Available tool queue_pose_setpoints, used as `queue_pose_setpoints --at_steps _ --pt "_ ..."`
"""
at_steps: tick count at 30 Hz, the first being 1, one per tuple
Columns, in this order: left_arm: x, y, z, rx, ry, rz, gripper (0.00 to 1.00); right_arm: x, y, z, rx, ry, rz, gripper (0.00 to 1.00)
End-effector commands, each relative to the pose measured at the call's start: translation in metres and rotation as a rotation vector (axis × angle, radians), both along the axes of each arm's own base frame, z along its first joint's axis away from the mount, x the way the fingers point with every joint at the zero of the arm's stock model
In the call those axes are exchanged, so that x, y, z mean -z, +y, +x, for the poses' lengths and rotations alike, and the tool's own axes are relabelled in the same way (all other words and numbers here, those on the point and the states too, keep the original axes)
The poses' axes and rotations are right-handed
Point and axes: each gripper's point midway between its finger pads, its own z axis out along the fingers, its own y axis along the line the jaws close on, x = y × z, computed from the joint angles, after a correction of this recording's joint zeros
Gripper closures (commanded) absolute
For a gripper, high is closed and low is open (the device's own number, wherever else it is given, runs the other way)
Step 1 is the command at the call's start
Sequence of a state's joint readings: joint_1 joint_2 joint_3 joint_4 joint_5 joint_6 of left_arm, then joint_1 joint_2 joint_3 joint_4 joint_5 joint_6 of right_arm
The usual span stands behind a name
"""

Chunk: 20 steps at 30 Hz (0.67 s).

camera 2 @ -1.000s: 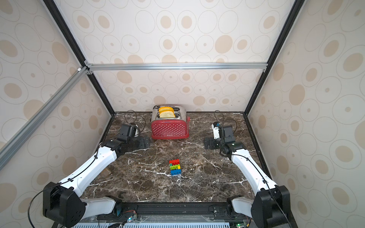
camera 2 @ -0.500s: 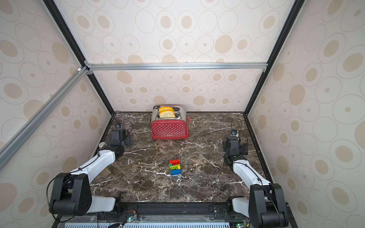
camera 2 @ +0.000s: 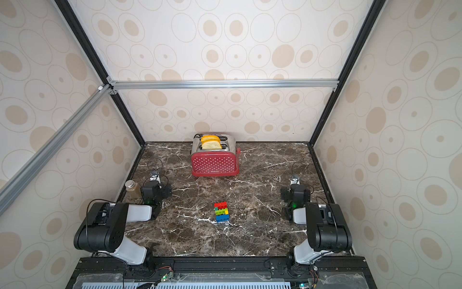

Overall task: Assemble the number 5 with lego
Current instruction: Reset both arms

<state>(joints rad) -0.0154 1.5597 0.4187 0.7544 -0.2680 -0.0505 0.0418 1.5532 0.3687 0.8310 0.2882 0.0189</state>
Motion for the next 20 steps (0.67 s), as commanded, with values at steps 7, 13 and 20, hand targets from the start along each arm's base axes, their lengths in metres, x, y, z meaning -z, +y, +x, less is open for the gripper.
queue_pose_setpoints --at_steps 7,13,20 --pt "-0.0268 -0.002 0.0112 0.026 -0.115 0.0 0.01 -0.0177 0.0085 0.0122 -0.024 -0.052 -0.02 0.0" --pt "-0.0266 -0.0026 0.0106 0.017 -0.117 0.007 0.01 -0.017 0.009 0.011 -0.027 -0.039 -0.009 0.0" --pt "-0.0264 -0.0032 0.0124 0.05 -0.111 -0.023 0.01 -0.0171 0.0091 0.011 -0.028 -0.04 -0.012 0.0"
